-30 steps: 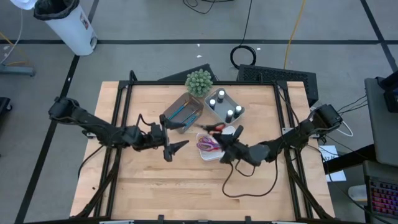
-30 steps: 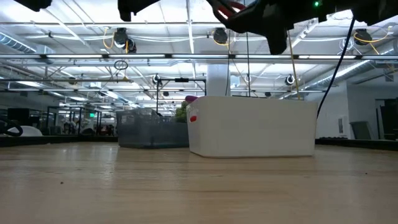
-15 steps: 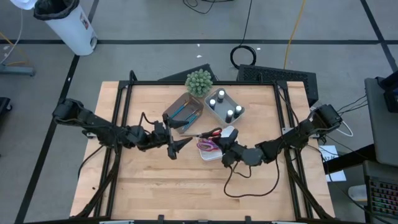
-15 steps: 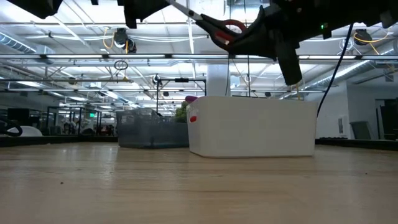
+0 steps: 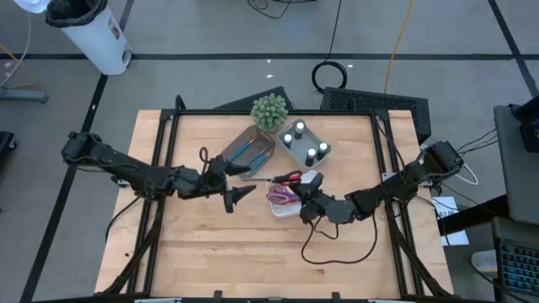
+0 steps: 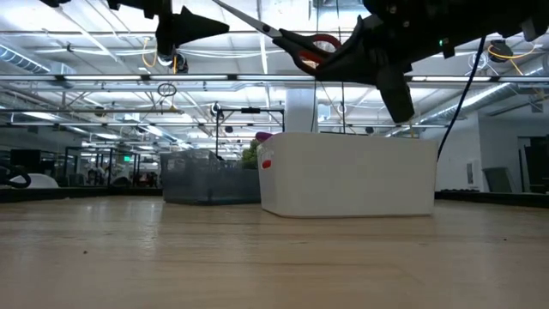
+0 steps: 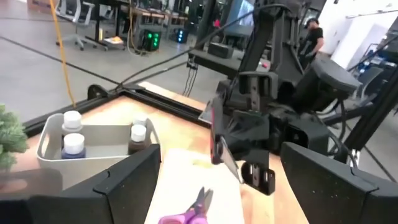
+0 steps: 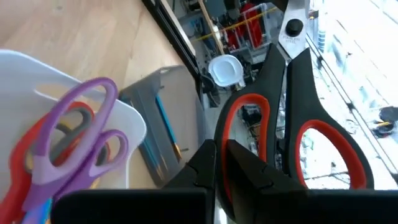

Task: Pick & Place Paint Supplies
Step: Put the black scissors into the white bin

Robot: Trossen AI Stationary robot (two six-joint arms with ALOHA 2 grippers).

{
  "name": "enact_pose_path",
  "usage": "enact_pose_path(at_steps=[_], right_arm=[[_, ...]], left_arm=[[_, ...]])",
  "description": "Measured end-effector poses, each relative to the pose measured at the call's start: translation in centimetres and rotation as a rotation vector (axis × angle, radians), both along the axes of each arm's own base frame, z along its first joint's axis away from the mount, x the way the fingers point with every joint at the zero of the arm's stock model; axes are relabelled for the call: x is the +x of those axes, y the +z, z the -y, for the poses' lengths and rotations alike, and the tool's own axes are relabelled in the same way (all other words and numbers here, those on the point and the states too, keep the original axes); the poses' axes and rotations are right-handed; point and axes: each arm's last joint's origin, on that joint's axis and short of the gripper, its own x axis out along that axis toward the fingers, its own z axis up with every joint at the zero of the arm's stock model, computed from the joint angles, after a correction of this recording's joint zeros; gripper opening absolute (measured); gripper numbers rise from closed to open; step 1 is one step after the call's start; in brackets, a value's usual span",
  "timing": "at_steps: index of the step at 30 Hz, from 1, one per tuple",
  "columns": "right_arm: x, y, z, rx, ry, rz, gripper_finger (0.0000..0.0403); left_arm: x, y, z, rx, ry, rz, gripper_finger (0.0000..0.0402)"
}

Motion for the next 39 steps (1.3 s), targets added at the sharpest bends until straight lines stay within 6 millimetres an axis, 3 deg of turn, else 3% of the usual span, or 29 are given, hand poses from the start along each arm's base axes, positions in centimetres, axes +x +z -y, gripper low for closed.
enact_pose_path(at_steps=[7,10,15,24,28,33,39], right_arm=[[0.2,0.0,0.3,0.051,0.042,0.016,0.0009],[0.2,-0.1,0.3,0.052,0.041,0.015,0.0009],[0.2,-0.1,0.3,0.05,0.041,0.01,0.0009],[0.2,-0.2,0.3,0.046,0.04,0.0,0.0009],[0.2,-0.1,0.3,0.078,0.036,0.025,0.0014],[0.5,0.7,0.2,0.351,0.049,0.237,0.0047],[1.5,1.6,1.8,0.905,0.363,0.328,0.011]], left_arm=[[0.3,-0.5,-0.2,-0.016,-0.013,-0.024,0.0339],[0.4,-0.5,-0.4,-0.034,0.0,-0.022,0.0321],[0.5,-0.7,-0.9,-0.07,0.019,-0.027,0.0234],[0.7,-0.6,-1.5,-0.072,-0.052,-0.027,0.0021],[0.7,-0.4,-1.6,-0.009,-0.047,-0.02,0.0012],[0.5,0.1,-1.3,0.068,0.09,0.012,0.0006],[0.0,0.7,-0.4,0.124,0.237,0.046,0.0004]])
